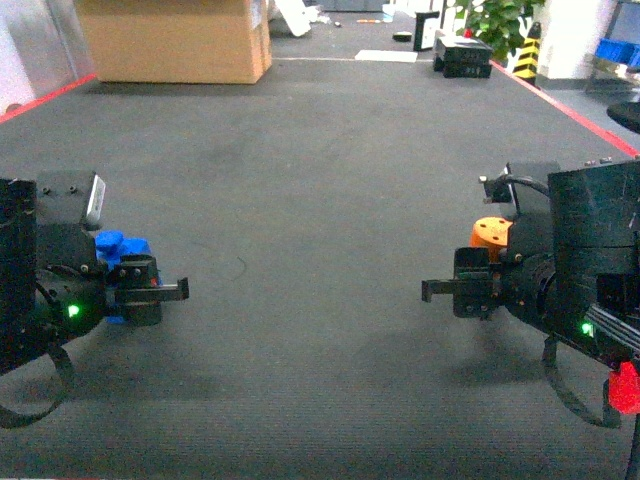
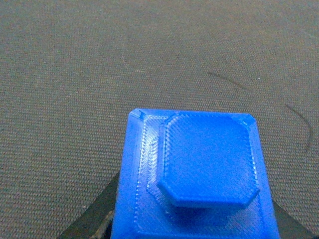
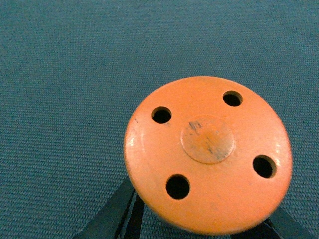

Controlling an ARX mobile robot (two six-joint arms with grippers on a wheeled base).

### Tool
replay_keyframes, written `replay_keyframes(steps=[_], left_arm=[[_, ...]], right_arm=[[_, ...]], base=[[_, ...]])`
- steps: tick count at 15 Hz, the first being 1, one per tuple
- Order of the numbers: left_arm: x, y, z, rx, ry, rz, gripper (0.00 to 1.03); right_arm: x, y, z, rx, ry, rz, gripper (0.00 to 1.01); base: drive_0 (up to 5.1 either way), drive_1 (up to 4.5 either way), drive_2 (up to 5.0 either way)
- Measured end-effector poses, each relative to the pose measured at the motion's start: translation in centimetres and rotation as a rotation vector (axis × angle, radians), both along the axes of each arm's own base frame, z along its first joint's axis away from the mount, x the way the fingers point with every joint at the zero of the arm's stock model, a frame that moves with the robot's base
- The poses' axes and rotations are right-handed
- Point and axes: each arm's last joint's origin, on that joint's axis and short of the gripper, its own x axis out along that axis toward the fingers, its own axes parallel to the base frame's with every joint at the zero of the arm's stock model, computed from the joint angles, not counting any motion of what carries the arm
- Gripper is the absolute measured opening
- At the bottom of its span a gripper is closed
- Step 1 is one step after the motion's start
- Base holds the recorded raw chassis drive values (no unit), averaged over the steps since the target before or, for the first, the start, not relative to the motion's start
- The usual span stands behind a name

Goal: Sort blue parts and orange caps into right shelf containers

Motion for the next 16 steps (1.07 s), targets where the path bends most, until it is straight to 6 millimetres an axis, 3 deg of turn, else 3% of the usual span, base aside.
replay_keyframes(steps=[4, 7, 11, 14, 16], left_arm=[[-0.8, 0.4, 1.3, -0.028, -0.091, 0.034, 0.44], [-2.8, 0.9, 5.2, -0.029, -0.275, 0.082, 0.44], [-8.6, 0.8, 12.1, 0.029, -0.569, 0.170, 0.44], [-13.2, -0.3, 16.0, 0.031, -0.700, 0.167, 0.44], [-15.8, -0.7, 17.9, 0.016, -0.781, 0.171, 0.44]], right_arm=[[-0.4, -0.3, 1.1, 0.017, -0.062, -0.008, 0.42], [-2.4, -1.1, 5.6, 0.051, -0.246, -0.054, 0.42], [-8.5, -3.0, 12.0, 0.011, -0.471, -0.157, 0.42], [-14.0, -3.3, 16.5, -0.035, -0.649, -0.208, 0.42], [-17.3, -3.9, 18.1, -0.038, -0.723, -0.265, 0.42]], base=[[0.0, 0.00, 0.0], [0.0, 0.00, 0.0], [0.0, 0.00, 0.0], [0.0, 0.00, 0.0], [0.0, 0.00, 0.0]])
